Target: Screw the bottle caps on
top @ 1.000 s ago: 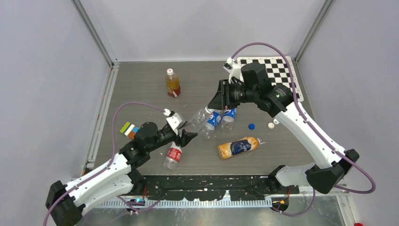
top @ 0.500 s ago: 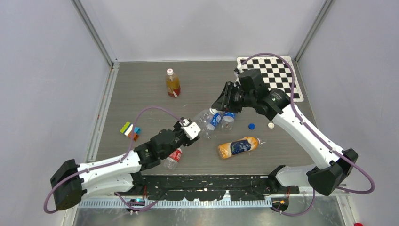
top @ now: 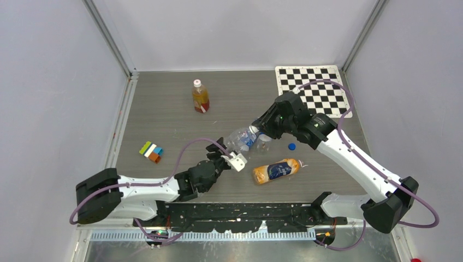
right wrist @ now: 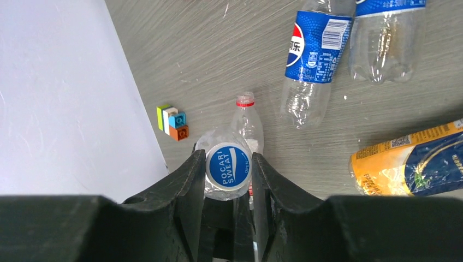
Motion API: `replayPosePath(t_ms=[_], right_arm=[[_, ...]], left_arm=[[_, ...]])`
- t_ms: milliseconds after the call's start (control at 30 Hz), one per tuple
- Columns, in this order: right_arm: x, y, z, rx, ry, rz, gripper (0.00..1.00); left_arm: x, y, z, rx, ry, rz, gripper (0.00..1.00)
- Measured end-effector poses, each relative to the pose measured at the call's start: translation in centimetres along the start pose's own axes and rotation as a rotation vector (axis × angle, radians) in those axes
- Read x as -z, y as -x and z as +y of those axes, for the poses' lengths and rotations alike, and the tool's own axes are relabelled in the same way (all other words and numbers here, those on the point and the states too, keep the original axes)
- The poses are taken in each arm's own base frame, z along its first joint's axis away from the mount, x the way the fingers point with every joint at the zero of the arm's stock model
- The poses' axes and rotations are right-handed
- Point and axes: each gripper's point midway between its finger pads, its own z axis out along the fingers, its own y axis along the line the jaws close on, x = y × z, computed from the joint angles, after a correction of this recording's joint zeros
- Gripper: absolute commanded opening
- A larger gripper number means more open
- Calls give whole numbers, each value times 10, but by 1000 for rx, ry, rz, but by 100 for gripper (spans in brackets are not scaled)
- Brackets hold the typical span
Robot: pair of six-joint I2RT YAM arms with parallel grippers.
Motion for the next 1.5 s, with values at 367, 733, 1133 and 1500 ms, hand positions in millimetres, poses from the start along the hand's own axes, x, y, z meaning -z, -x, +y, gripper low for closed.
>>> replayPosePath(t_ms=[367, 733, 1133, 1500], right_arm=[[7, 2, 10, -40, 7, -39, 68], [53, 11, 33, 293, 154, -87, 81], [96, 11, 31, 796, 391, -139, 81], [89, 3, 29, 1085, 681, 27, 74]], left_arm=[[7, 13, 4, 1, 60, -49, 0], [19, 12, 7, 256, -29, -48, 0], [27, -27, 11, 538, -235, 72, 0], [41, 33, -4, 672, -556, -88, 0]])
